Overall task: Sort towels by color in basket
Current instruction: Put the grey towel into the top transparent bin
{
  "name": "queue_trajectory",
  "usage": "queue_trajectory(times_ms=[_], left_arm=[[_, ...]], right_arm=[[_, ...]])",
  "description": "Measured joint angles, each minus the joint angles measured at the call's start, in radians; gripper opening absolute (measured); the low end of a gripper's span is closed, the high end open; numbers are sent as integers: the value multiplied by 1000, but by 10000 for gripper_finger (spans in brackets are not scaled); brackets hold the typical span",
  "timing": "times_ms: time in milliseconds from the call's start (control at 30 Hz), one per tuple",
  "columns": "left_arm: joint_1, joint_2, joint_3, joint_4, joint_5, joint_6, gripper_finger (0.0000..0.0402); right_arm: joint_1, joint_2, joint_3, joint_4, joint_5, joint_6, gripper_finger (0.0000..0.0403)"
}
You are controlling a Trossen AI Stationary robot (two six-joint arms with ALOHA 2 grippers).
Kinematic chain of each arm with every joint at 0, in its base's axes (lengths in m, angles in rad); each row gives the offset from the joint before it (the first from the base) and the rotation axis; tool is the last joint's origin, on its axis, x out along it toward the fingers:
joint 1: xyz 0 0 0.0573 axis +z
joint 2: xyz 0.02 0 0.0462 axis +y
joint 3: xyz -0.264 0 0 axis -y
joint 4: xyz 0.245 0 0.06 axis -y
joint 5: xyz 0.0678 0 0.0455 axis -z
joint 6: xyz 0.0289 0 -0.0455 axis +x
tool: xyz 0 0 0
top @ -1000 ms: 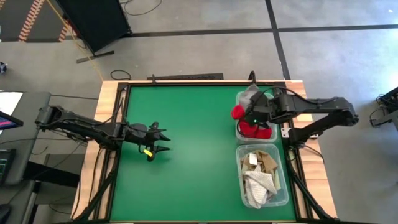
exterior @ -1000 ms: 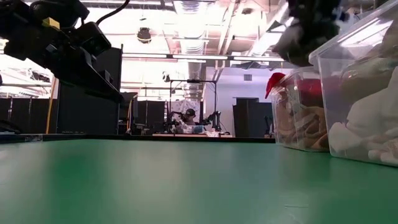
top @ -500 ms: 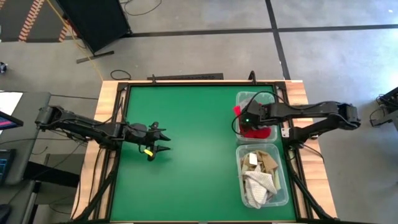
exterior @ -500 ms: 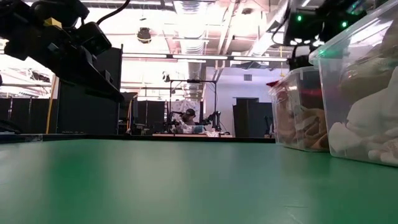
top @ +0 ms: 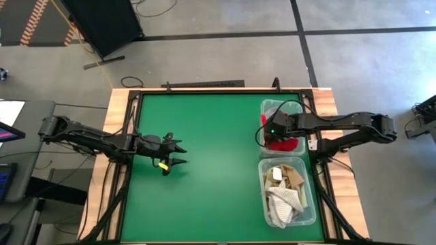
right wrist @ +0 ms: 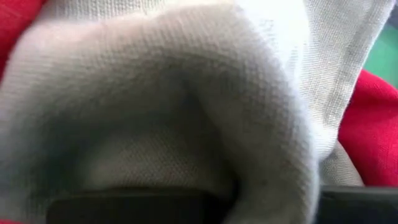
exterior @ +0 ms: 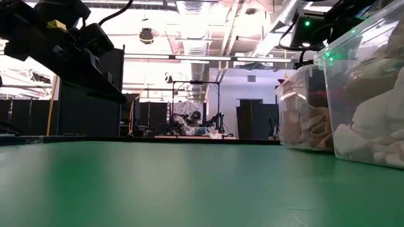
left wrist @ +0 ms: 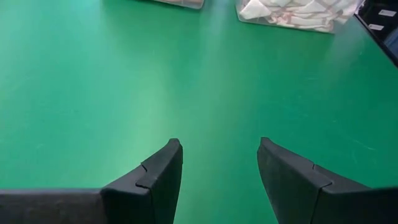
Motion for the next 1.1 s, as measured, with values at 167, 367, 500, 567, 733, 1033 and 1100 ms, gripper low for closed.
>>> queue_trajectory(times_ms=[167,367,500,567,733,1033,1100], left_arm=[[0,0,0,0,0,-13,198],[0,0,1,0,0,-17,198],[0,0,1,0,0,-23,198],[0,0,1,0,0,-25,198],[0,0,1,0,0,-28,198],[0,0,1,0,1,-28,198],[0,0,1,0,1,-28,198]], right_arm=[[32,3,-1,41,-53,10,74],[67,5,53,10,-54,-11,153],[68,3,121,-52,-54,-49,209],[74,3,164,-85,-52,-66,231],[99,3,279,-136,-41,-107,252],[138,2,427,-287,-29,-128,254],[147,2,454,-323,-27,-129,254]])
